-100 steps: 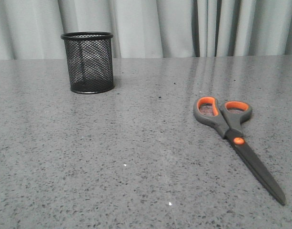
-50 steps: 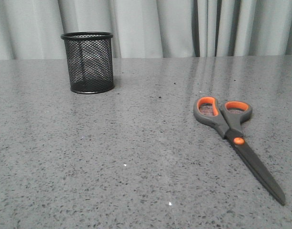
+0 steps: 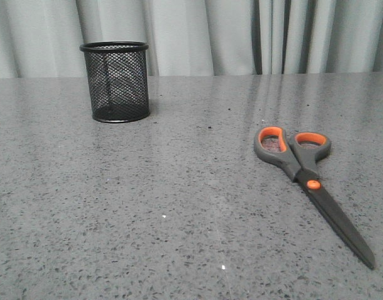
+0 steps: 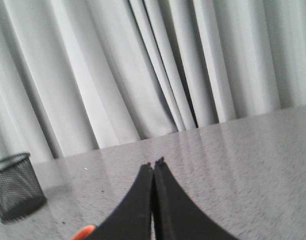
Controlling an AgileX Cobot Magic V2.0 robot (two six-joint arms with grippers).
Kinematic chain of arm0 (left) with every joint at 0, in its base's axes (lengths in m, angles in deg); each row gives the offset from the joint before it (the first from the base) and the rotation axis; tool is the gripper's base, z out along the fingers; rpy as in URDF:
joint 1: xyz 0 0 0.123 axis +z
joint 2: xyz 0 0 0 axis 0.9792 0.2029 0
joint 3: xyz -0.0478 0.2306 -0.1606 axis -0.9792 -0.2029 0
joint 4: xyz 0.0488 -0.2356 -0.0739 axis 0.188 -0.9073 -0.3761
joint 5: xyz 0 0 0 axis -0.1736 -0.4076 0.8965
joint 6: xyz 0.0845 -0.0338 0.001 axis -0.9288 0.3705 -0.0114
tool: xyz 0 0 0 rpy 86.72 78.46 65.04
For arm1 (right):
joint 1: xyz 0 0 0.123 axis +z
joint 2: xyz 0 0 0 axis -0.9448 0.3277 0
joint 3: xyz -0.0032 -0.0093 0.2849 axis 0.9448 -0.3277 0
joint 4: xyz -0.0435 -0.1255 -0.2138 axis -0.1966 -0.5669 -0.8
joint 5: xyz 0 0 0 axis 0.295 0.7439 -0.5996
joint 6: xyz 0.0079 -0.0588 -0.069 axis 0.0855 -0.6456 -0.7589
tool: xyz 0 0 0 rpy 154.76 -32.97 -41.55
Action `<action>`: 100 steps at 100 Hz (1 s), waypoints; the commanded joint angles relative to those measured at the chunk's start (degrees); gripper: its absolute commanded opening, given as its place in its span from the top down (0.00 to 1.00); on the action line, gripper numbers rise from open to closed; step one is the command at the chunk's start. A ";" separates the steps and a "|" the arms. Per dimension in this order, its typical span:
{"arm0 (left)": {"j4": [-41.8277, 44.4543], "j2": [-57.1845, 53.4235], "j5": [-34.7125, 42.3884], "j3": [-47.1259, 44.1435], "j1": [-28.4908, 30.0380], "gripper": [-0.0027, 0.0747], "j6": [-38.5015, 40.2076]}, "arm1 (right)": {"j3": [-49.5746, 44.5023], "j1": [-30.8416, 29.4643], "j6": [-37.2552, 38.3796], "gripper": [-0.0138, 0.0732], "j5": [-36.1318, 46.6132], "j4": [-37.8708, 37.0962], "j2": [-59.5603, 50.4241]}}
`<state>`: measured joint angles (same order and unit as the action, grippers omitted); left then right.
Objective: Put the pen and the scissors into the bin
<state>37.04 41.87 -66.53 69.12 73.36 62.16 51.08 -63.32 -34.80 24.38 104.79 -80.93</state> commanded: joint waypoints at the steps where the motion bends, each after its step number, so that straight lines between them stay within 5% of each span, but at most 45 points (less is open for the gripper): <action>1: -11.27 -1.83 9.22 -2.57 0.09 0.99 0.36 | -0.85 -0.42 0.44 0.92 2.74 6.61 -0.91; 28: -29.00 -1.83 9.89 -1.80 0.09 0.99 0.36 | 1.80 -0.42 1.50 0.92 3.49 11.35 -0.91; 40: -20.85 -0.43 0.88 2.73 0.09 0.89 -1.47 | 7.83 -0.42 0.09 0.87 0.06 5.43 0.63; 59: -14.29 9.80 -3.58 14.56 0.09 0.59 -3.44 | 19.27 -0.42 0.09 0.54 -6.19 -3.50 11.33; 82: -4.20 31.36 -18.84 31.09 0.09 0.59 -5.13 | 29.21 -0.42 0.09 0.48 -19.52 -3.26 26.61; 100: 9.26 48.13 -30.02 43.42 0.09 0.61 9.06 | 33.47 -0.42 0.09 0.48 -26.31 0.56 34.42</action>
<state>39.44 83.11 -93.44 105.63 73.36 63.75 81.18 -63.32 -34.13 -3.17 103.09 -49.72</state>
